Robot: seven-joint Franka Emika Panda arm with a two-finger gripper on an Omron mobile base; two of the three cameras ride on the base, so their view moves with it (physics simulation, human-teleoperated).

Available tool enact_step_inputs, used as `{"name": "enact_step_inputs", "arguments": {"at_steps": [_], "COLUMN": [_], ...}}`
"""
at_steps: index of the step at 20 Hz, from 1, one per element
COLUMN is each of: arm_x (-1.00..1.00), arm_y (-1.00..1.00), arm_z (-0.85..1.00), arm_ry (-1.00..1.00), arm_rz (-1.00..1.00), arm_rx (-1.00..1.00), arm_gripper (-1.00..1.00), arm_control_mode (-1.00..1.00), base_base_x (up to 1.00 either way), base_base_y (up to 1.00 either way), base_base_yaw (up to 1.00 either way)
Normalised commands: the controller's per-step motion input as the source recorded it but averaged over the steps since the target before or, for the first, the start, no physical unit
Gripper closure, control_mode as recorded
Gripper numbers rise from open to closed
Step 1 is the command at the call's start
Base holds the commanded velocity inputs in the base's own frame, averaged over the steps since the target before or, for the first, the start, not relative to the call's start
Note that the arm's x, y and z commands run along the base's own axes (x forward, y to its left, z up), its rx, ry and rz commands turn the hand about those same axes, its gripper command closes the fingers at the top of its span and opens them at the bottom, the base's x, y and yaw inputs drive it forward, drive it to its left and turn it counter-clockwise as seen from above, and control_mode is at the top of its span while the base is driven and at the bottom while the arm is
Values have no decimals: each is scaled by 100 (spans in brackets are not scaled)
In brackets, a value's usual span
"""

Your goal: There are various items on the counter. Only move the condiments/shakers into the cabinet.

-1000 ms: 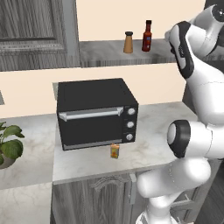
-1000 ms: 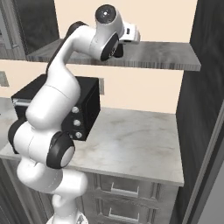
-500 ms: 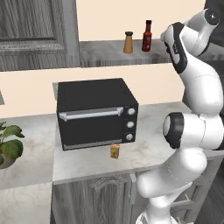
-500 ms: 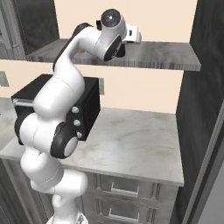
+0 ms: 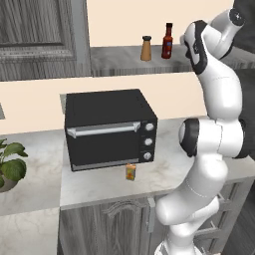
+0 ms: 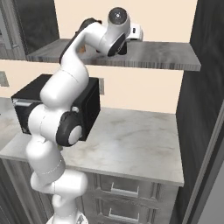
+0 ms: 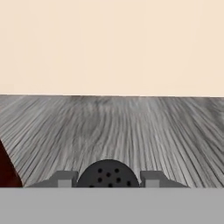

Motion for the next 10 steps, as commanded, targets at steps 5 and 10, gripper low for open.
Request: {"name": "enact_step_inputs", "arguments": {"at_steps": [5, 10], "arm_x": [3, -4], "arm_y": [0, 2], "arm_z": [0, 2], "arm_ry": [0, 0], "arm_rz": [1, 0], "arm_rx": [0, 0], "arm_gripper": [-100, -100], "arm_control_mode": [-100, -100], "base_base_x": [0, 0], "base_base_y": [0, 0], "base_base_yaw": [0, 0]}}
